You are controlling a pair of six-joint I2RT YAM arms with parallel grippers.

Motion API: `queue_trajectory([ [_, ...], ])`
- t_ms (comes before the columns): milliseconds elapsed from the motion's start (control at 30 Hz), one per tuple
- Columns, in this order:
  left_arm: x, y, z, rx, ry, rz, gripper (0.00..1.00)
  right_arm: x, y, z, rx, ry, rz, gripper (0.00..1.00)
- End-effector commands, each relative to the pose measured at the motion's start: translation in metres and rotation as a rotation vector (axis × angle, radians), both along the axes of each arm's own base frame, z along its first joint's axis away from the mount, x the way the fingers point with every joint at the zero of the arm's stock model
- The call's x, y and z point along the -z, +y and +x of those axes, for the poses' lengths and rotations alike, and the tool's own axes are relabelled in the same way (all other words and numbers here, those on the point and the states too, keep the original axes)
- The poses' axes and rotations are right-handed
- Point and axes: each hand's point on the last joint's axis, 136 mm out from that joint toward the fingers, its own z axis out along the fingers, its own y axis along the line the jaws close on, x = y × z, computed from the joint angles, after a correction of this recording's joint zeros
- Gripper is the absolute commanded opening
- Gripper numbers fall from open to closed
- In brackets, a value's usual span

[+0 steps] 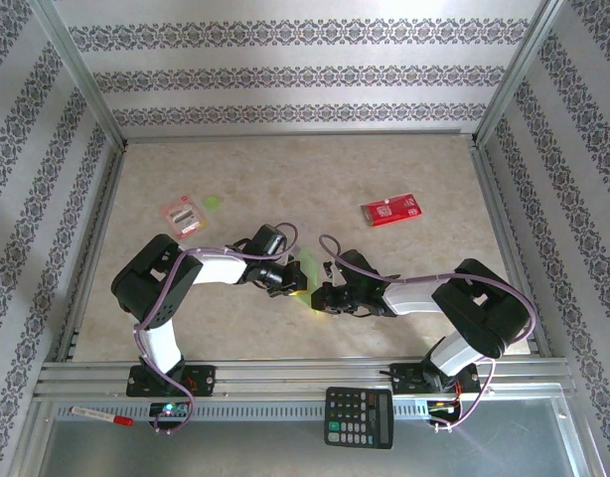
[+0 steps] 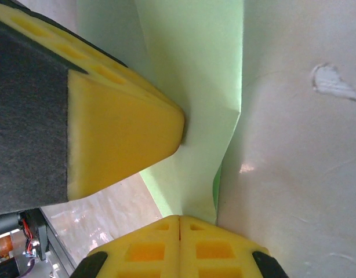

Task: Fold a paper plane with a square sheet of paper (pick it up from the middle)
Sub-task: Perform the fourth fold on the wing at the bottom-center of the table.

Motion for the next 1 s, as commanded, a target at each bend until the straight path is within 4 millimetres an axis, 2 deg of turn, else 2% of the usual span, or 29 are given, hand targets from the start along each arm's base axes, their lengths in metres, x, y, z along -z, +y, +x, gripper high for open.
queue_trajectory([
  [0, 0.01, 0.011, 0.01, -0.009, -0.018, 0.054, 0.01, 0.065, -0.05, -0.04, 0.037, 0.179, -0.253, 0.0],
  [467, 0.01, 0.029, 0.04, -0.038, -0.029, 0.077, 0.01, 0.072, -0.057, -0.049, 0.033, 0.21, -0.275, 0.0],
  [967, 0.007, 0.052, 0.091, -0.109, -0.053, 0.088, 0.01, 0.075, -0.06, -0.053, 0.025, 0.215, -0.294, 0.0],
])
